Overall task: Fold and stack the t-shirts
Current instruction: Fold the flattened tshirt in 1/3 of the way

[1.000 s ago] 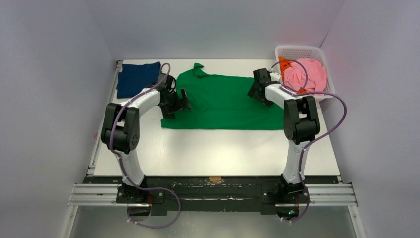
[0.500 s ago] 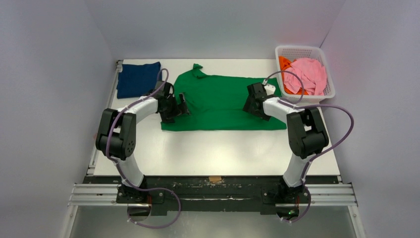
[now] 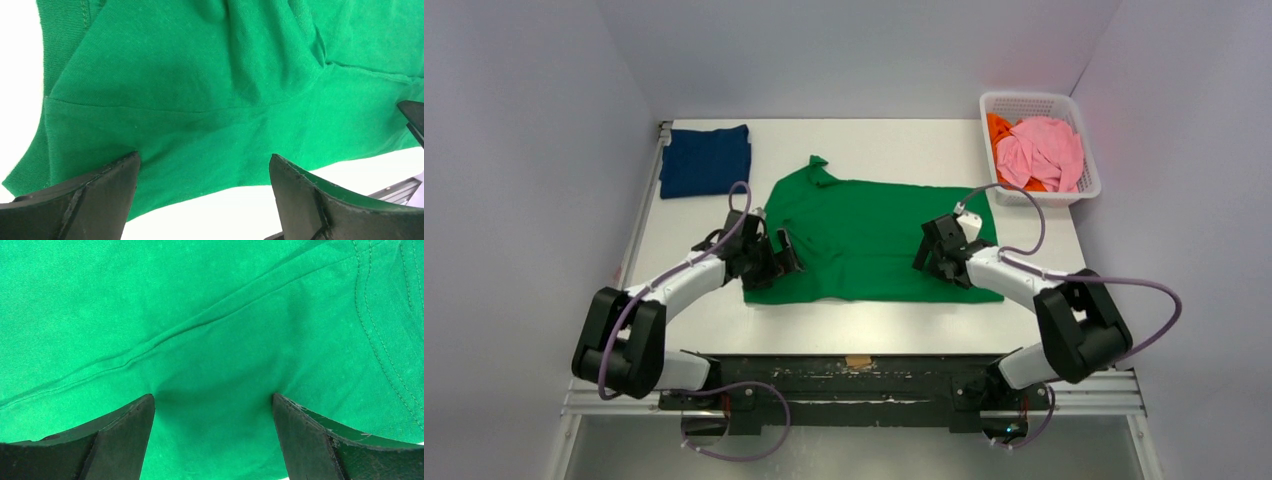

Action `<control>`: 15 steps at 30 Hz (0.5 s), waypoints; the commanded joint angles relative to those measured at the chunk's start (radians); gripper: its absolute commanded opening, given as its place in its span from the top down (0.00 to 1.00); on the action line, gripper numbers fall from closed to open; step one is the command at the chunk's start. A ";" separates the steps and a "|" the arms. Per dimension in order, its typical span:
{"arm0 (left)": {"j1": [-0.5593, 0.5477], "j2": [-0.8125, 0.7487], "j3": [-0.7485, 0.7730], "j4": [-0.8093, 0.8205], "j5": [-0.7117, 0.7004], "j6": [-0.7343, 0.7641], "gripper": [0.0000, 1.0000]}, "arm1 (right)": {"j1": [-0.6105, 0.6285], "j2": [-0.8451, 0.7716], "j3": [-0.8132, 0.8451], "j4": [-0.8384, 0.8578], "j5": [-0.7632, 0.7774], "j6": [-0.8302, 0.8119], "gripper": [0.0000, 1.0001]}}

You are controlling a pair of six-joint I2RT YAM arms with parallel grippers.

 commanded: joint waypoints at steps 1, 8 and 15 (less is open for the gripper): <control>-0.049 -0.081 -0.124 -0.242 -0.058 -0.074 0.00 | 0.033 -0.074 -0.122 -0.094 -0.154 0.082 0.15; -0.111 -0.275 -0.189 -0.317 -0.105 -0.136 0.00 | 0.062 -0.193 -0.210 -0.175 -0.182 0.095 0.15; -0.129 -0.316 -0.189 -0.382 -0.125 -0.160 0.00 | 0.063 -0.359 -0.246 -0.241 -0.172 0.129 0.16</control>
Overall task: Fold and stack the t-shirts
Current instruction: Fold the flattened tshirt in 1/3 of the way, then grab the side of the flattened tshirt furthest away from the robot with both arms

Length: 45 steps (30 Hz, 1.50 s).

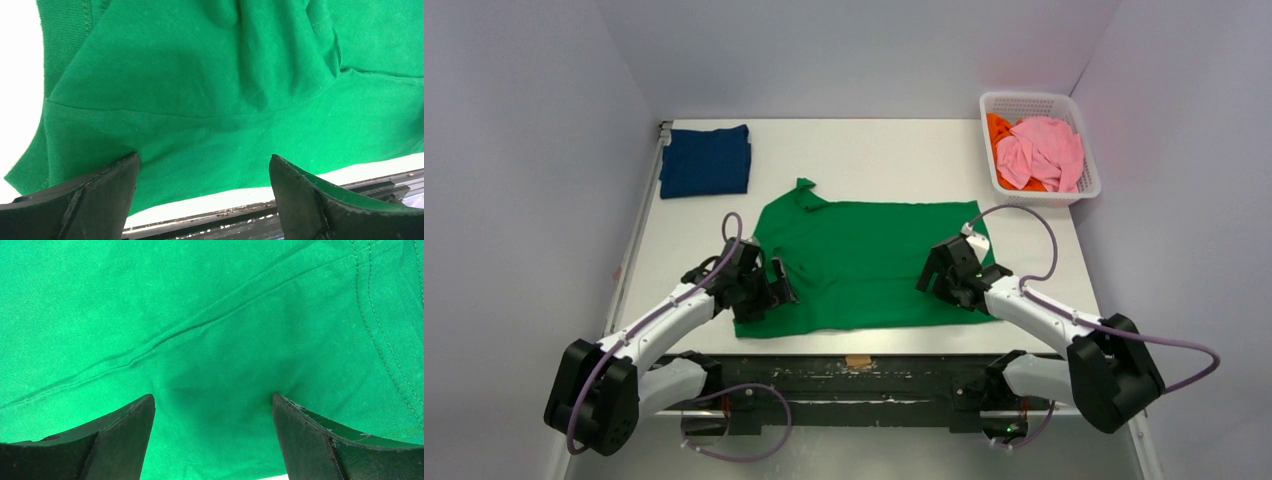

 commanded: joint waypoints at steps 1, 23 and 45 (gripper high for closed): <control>-0.016 -0.023 -0.031 -0.163 -0.043 -0.036 0.00 | 0.007 -0.064 -0.043 -0.171 -0.056 0.066 0.16; 0.047 0.421 0.796 -0.139 -0.163 0.282 0.00 | 0.005 -0.117 0.234 -0.125 0.319 0.026 0.01; 0.074 1.253 1.626 -0.414 -0.081 0.629 0.67 | -0.064 0.105 0.296 -0.080 0.290 -0.084 0.02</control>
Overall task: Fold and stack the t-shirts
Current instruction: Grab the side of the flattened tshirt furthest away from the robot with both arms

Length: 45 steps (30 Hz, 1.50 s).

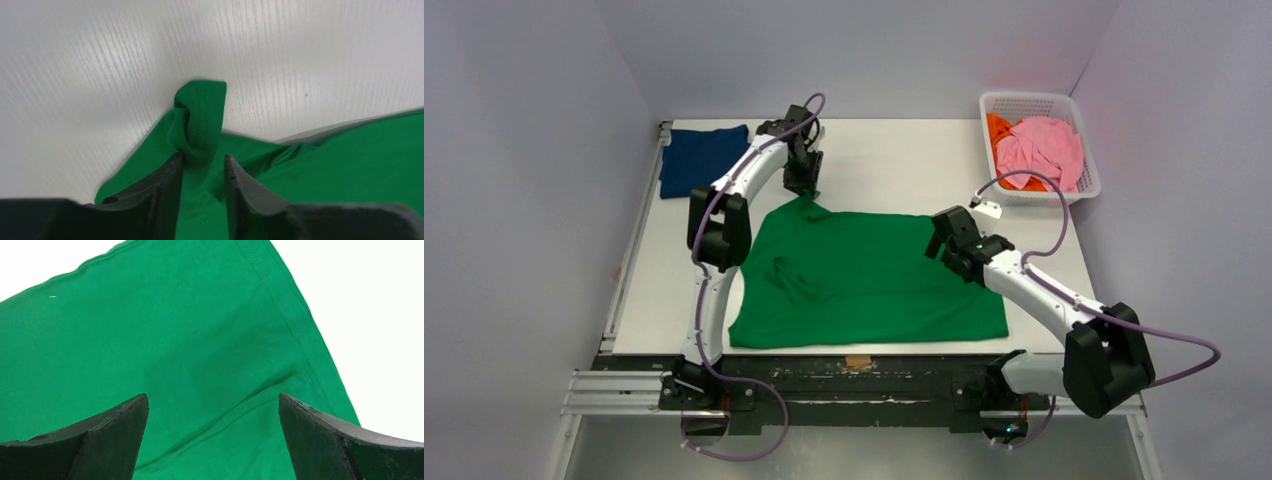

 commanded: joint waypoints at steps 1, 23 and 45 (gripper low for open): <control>0.001 -0.036 -0.026 0.011 -0.011 0.007 0.79 | -0.024 0.010 0.045 0.021 -0.006 -0.015 0.02; 0.001 -0.019 -0.065 0.032 -0.029 -0.039 0.99 | -0.118 -0.007 0.048 0.023 -0.078 -0.033 0.03; 0.001 -0.603 -0.776 0.359 -0.016 -0.476 1.00 | -0.292 0.613 0.694 -0.120 0.035 -0.090 0.23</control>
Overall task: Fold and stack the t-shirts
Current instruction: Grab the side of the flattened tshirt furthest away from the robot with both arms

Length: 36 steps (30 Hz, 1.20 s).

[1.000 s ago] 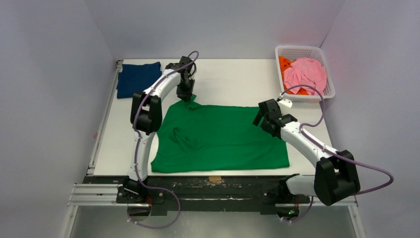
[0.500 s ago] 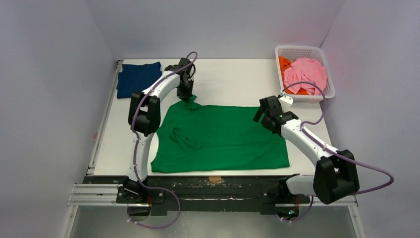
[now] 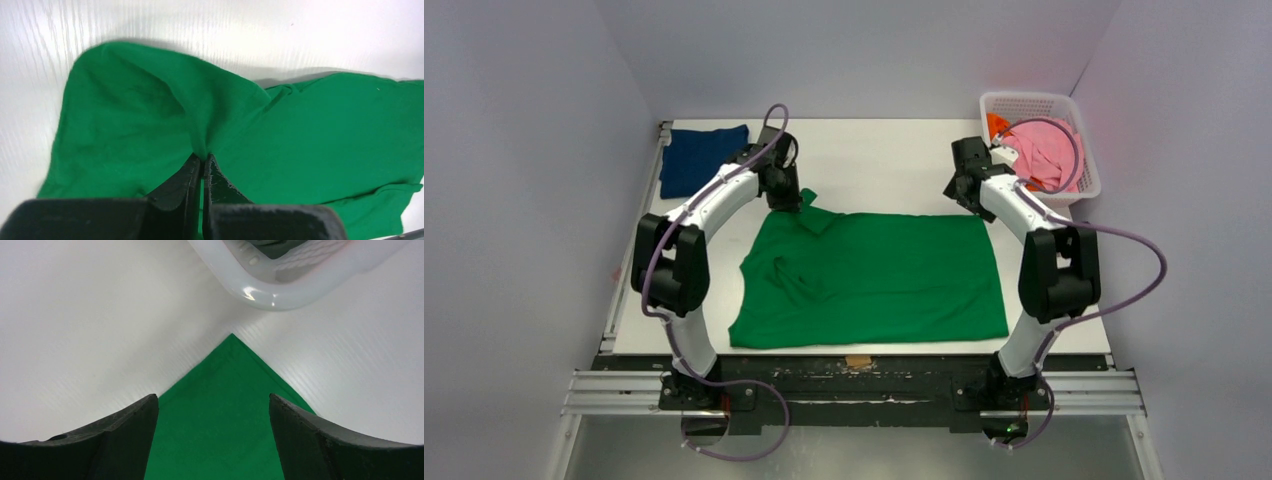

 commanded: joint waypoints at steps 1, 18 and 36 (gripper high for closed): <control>0.001 -0.096 -0.123 0.078 -0.025 -0.159 1.00 | 0.000 0.096 0.149 -0.073 0.087 -0.032 0.23; -0.029 -0.278 -0.352 0.171 -0.056 -0.304 1.00 | -0.005 0.296 0.228 -0.110 0.132 0.013 0.32; -0.059 -0.461 -0.497 0.187 -0.129 -0.382 1.00 | -0.006 0.229 0.103 -0.126 0.167 0.093 0.85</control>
